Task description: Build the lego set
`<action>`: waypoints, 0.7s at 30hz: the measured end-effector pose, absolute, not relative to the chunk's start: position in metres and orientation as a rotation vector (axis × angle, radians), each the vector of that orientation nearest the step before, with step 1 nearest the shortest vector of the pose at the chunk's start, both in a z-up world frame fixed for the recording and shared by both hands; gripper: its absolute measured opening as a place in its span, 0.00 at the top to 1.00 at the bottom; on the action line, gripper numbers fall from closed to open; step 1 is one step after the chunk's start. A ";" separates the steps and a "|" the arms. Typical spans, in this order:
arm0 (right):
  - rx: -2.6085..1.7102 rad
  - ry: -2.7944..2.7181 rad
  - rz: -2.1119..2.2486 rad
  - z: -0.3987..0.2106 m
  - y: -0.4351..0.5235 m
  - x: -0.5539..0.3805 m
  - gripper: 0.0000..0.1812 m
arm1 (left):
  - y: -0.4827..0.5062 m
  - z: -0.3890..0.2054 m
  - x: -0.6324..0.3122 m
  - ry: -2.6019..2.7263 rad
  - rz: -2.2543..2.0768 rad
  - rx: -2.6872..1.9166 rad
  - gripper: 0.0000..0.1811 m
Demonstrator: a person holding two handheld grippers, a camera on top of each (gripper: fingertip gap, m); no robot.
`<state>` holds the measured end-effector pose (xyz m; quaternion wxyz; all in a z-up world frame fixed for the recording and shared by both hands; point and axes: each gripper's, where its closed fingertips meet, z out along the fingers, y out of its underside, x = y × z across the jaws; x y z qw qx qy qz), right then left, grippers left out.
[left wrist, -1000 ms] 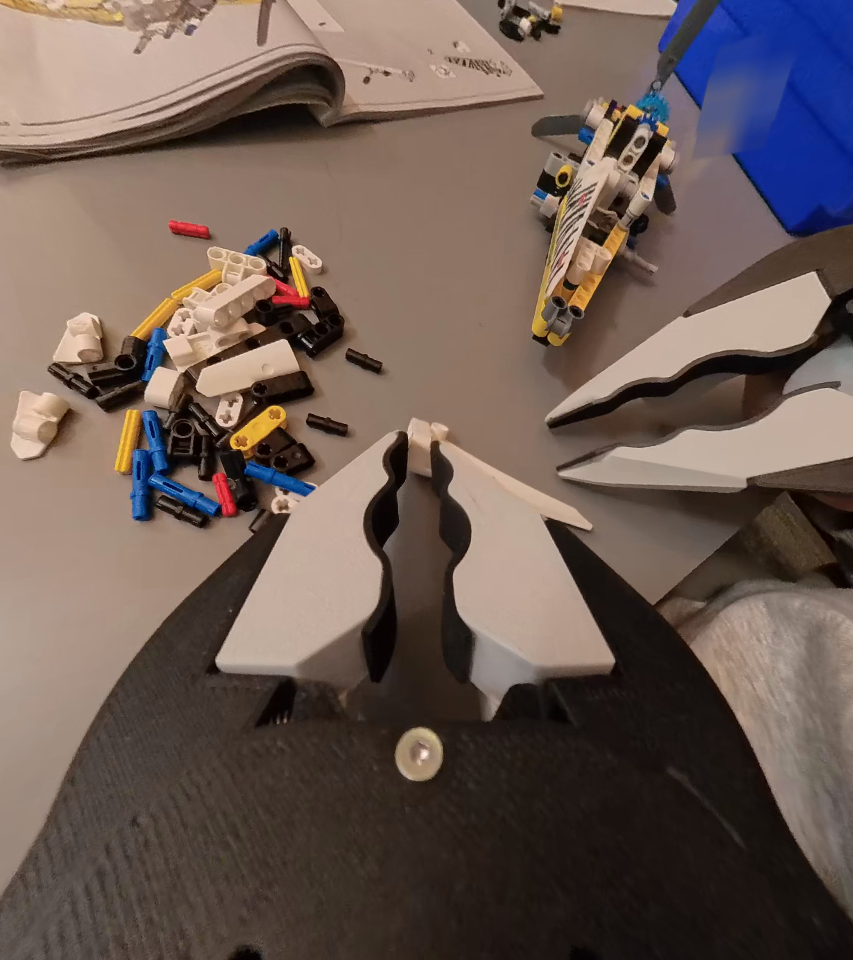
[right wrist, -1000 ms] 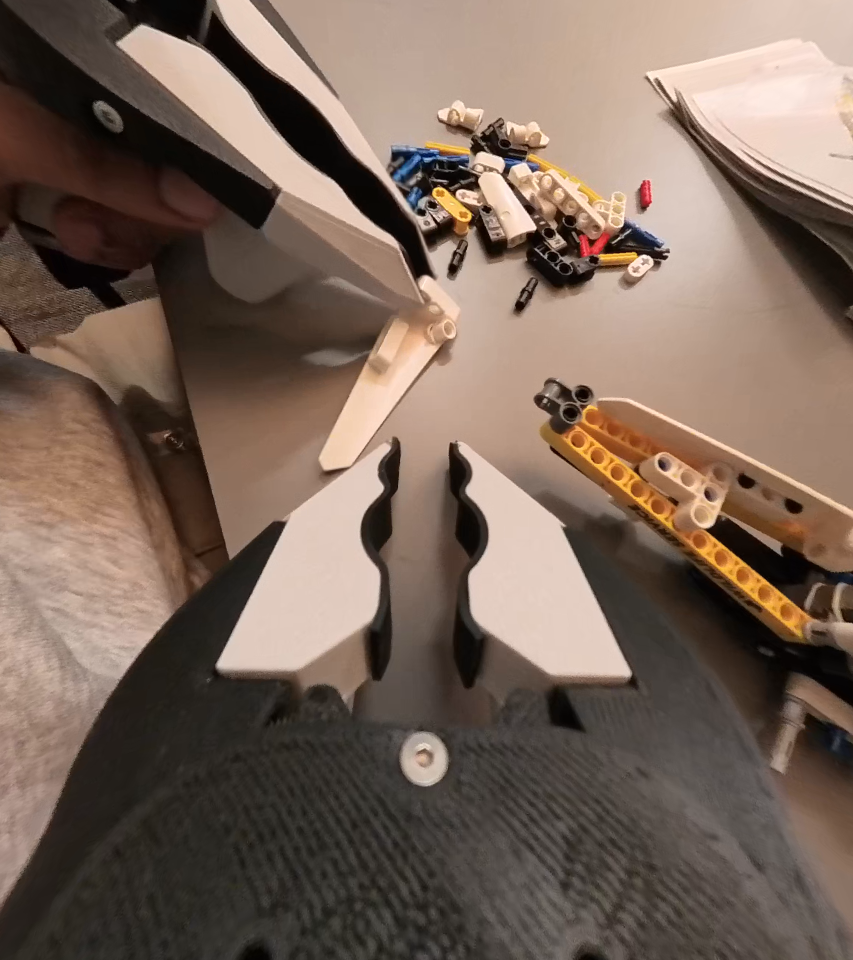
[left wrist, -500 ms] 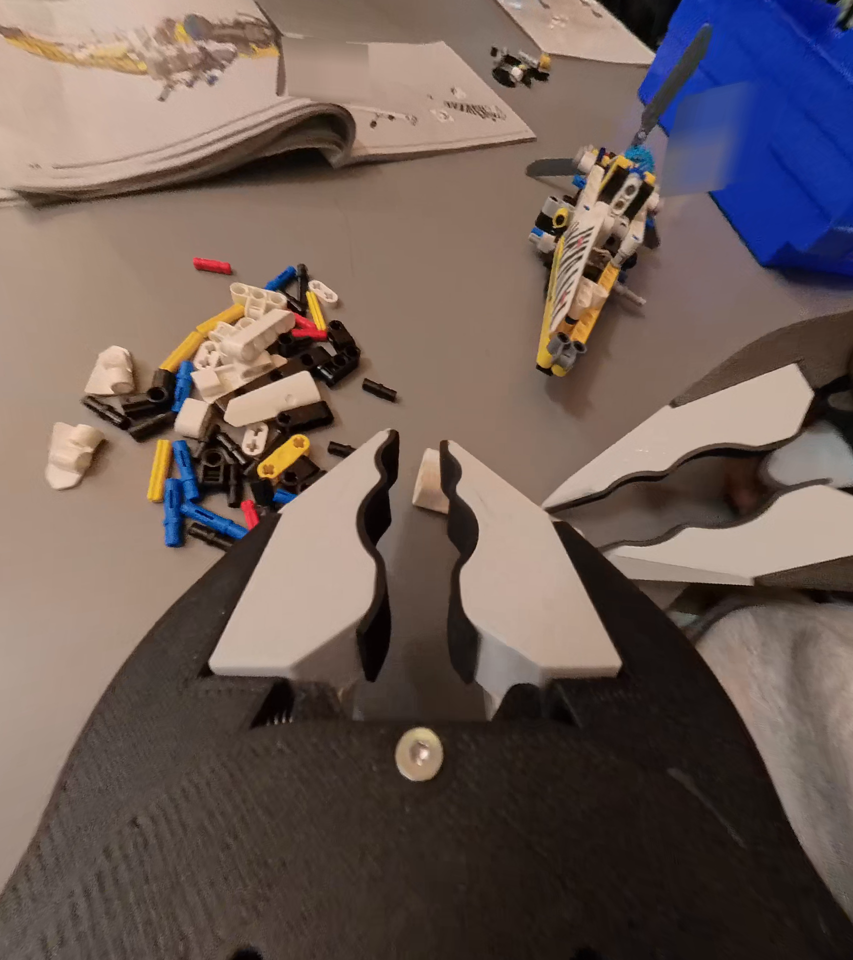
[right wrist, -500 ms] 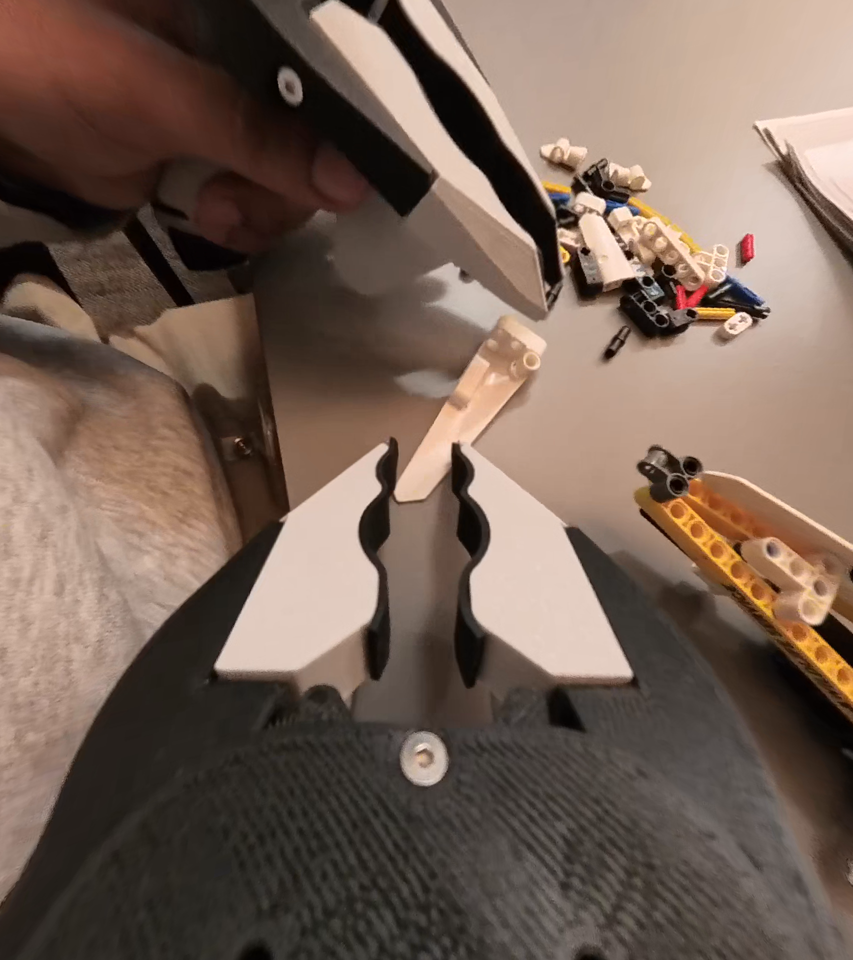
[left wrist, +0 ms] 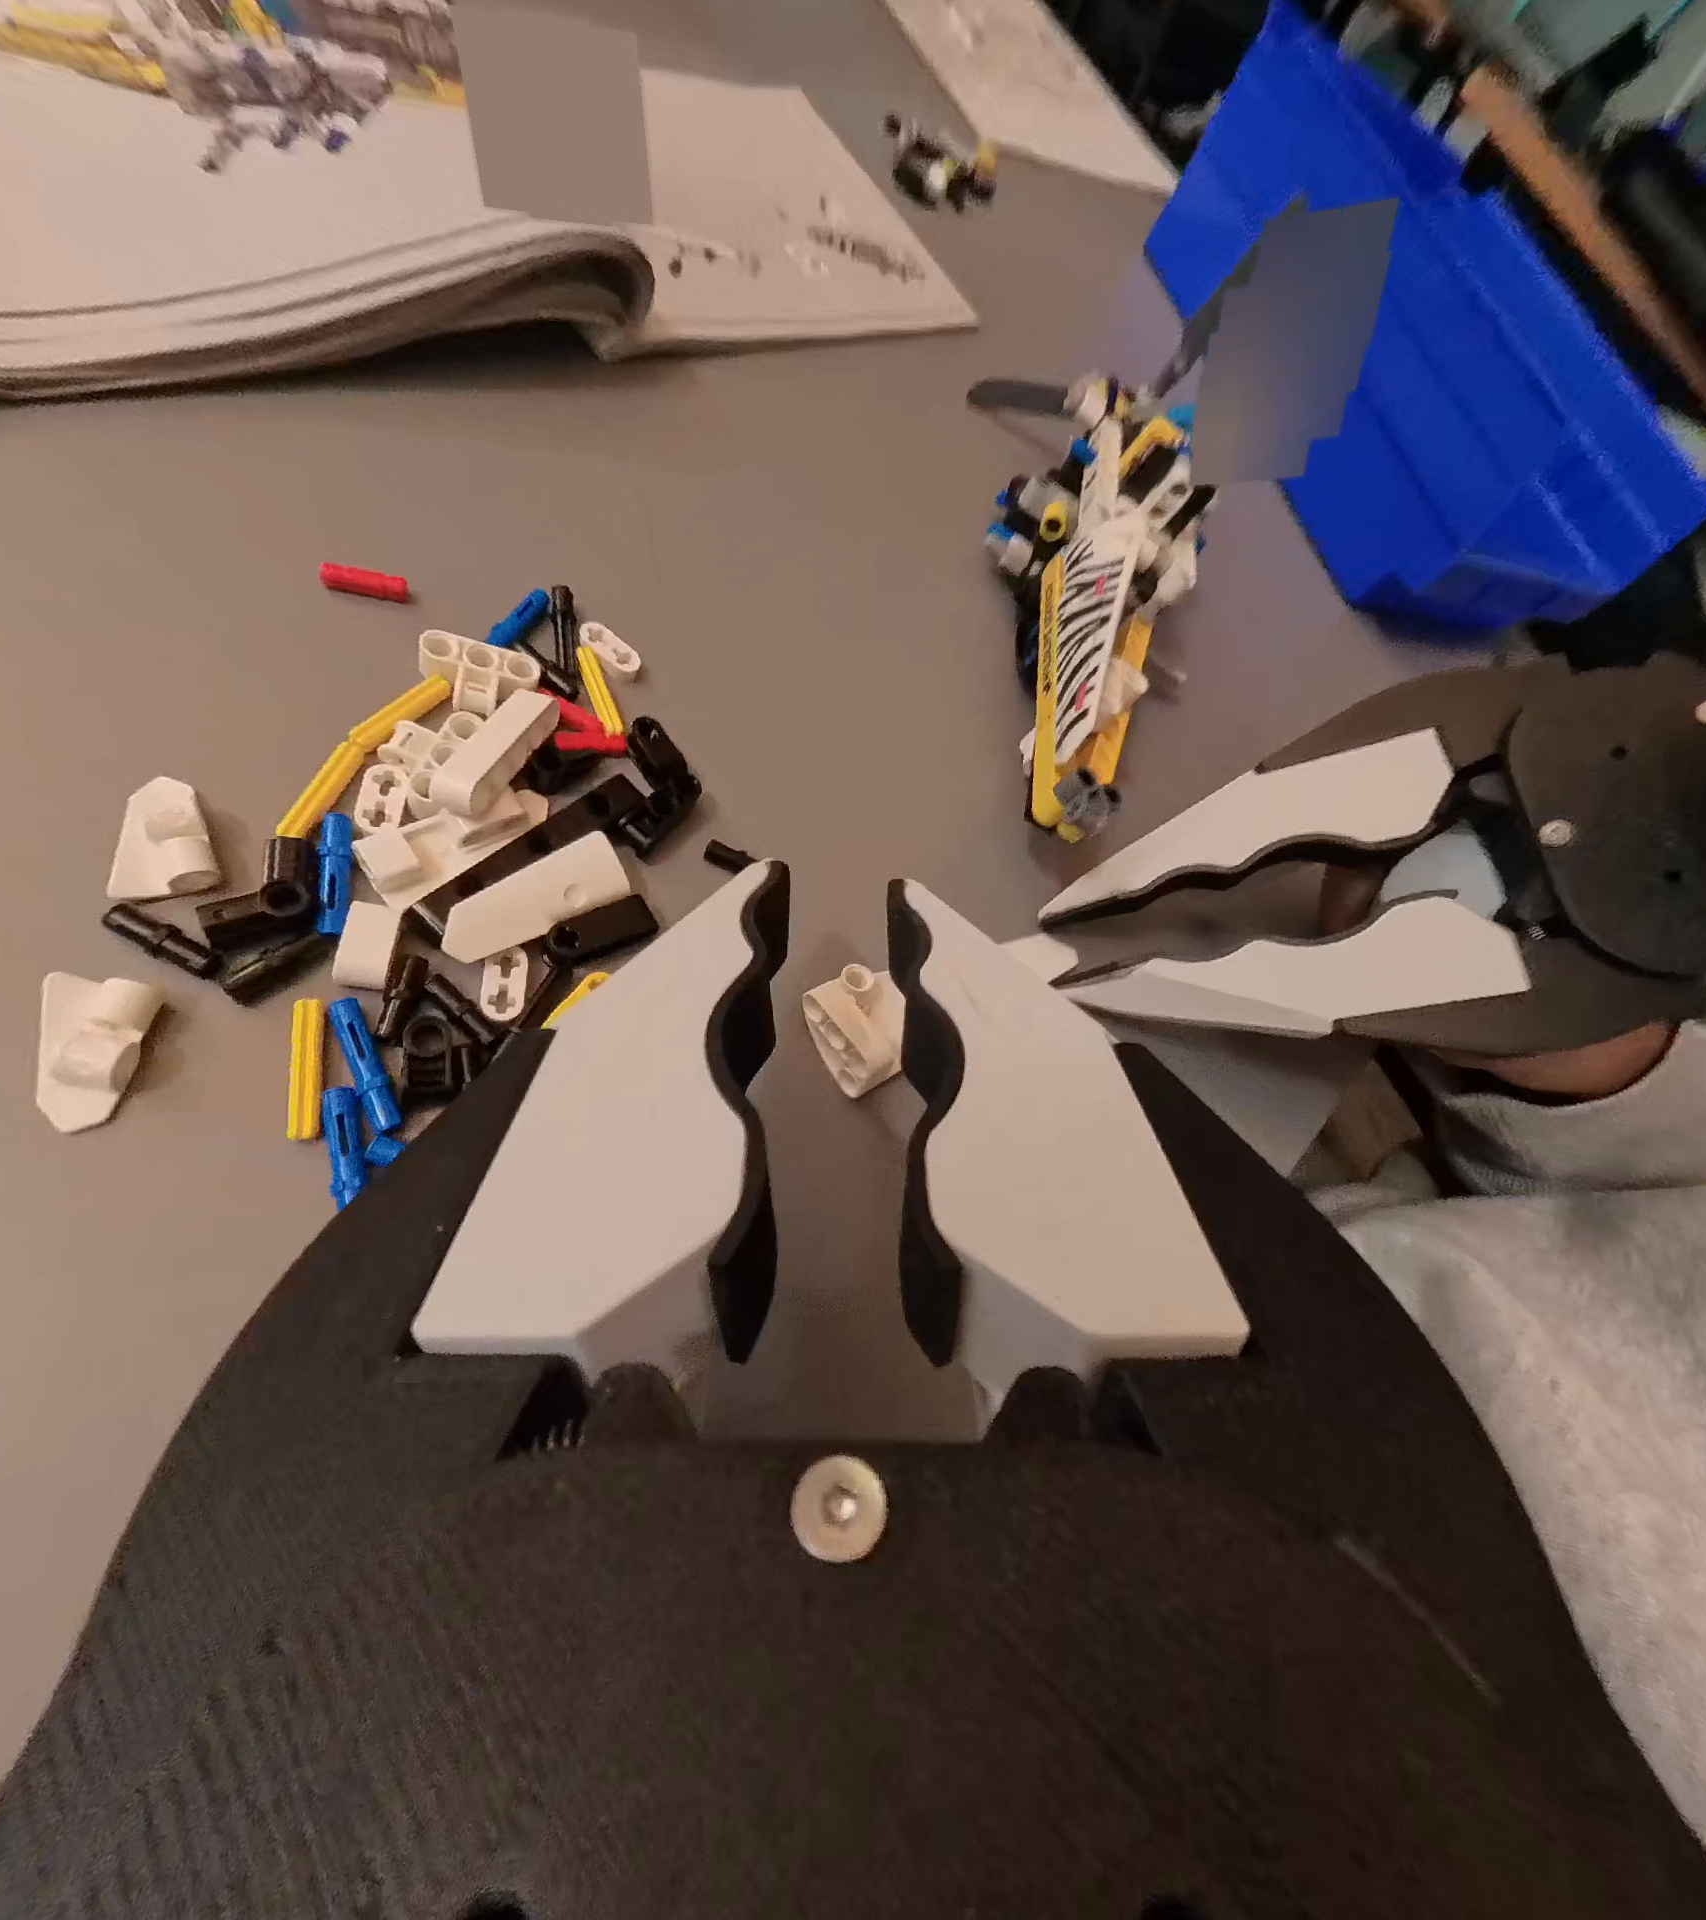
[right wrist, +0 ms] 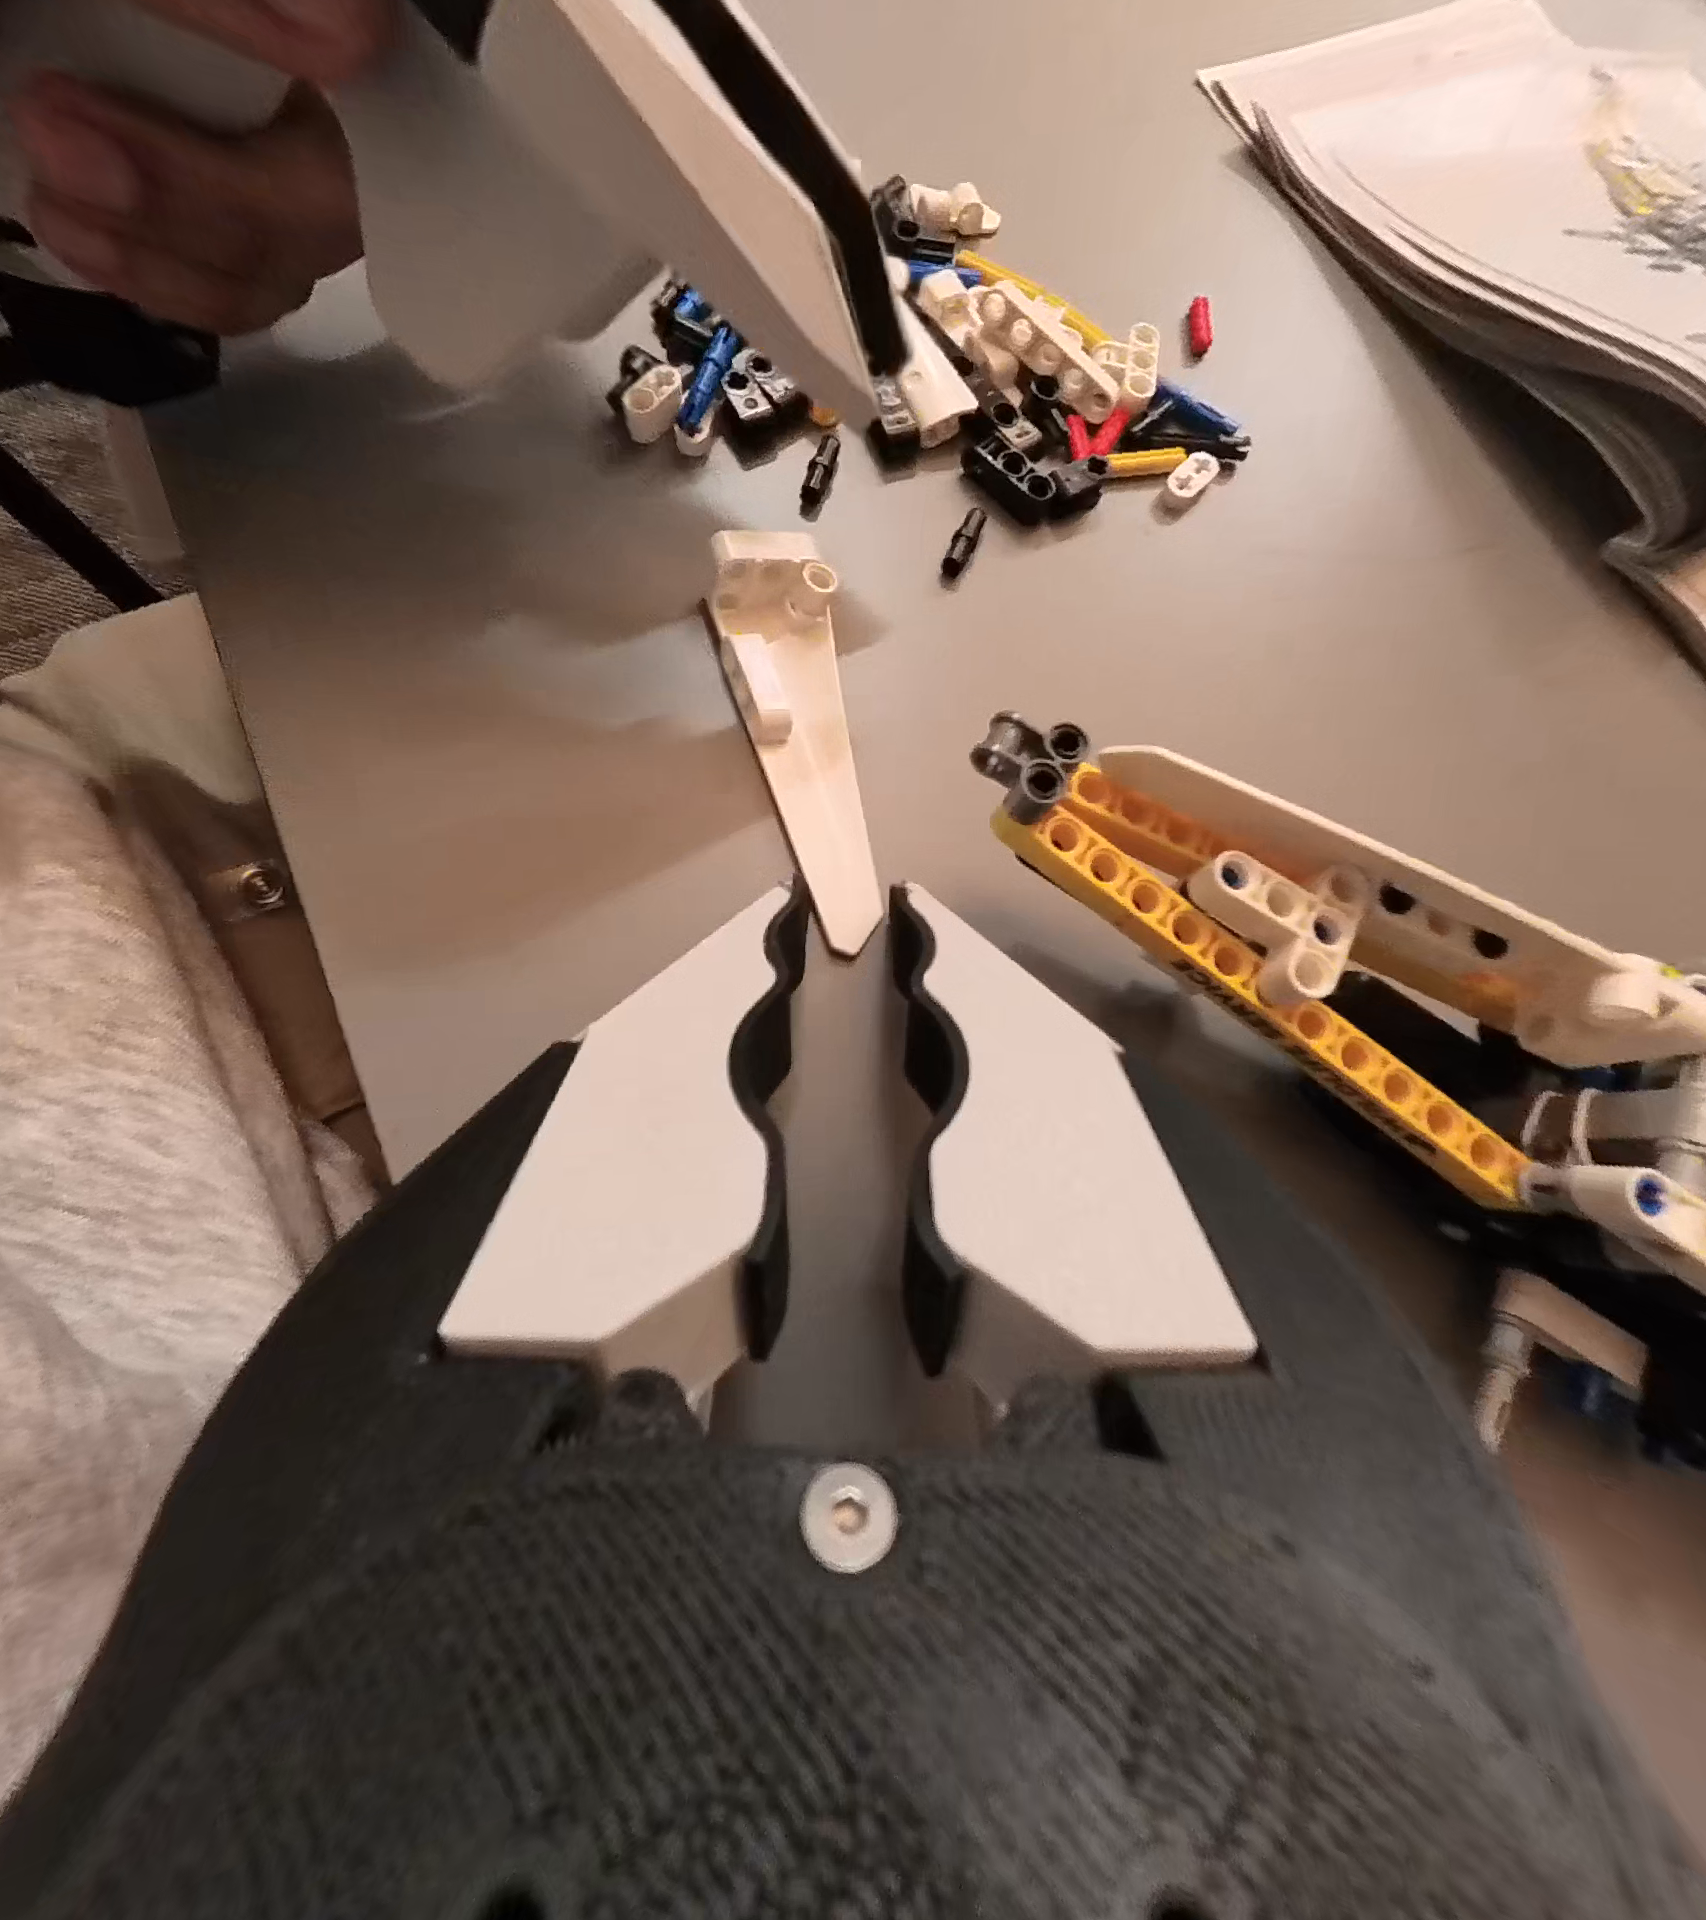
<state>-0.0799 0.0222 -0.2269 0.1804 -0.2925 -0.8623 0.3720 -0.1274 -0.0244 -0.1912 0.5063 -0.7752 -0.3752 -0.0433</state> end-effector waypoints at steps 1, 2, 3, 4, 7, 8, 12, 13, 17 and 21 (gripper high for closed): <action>-0.836 -2.439 1.060 -0.227 0.022 -0.080 0.92 | -0.023 -0.197 -0.127 -0.903 -0.099 -1.917 0.92; -0.844 -2.441 1.068 -0.227 0.021 -0.081 0.93 | -0.022 -0.203 -0.128 -0.899 -0.078 -1.971 0.92; -0.851 -2.440 1.073 -0.227 0.021 -0.081 0.93 | -0.022 -0.209 -0.128 -0.891 -0.045 -2.024 0.93; -0.855 -2.441 1.076 -0.227 0.020 -0.082 0.93 | -0.022 -0.214 -0.129 -0.880 -0.006 -2.068 0.93; -0.864 -2.439 1.077 -0.227 0.020 -0.083 0.93 | -0.023 -0.221 -0.127 -0.846 0.066 -2.147 0.94; -0.868 -2.439 1.079 -0.227 0.020 -0.084 0.93 | -0.023 -0.221 -0.124 -0.838 0.062 -2.159 0.94; -0.891 -2.440 1.088 -0.227 0.022 -0.087 0.92 | -0.023 -0.220 -0.103 -0.791 -0.042 -2.182 0.94; -0.896 -2.440 1.090 -0.227 0.022 -0.088 0.92 | -0.023 -0.219 -0.096 -0.780 -0.075 -2.187 0.94; -0.927 -2.442 1.104 -0.228 0.026 -0.091 0.92 | -0.024 -0.216 -0.077 -0.740 -0.159 -2.204 0.92; -0.951 -2.447 1.157 -0.225 0.026 -0.091 0.92 | -0.034 -0.207 -0.094 -0.777 -0.110 -2.151 0.93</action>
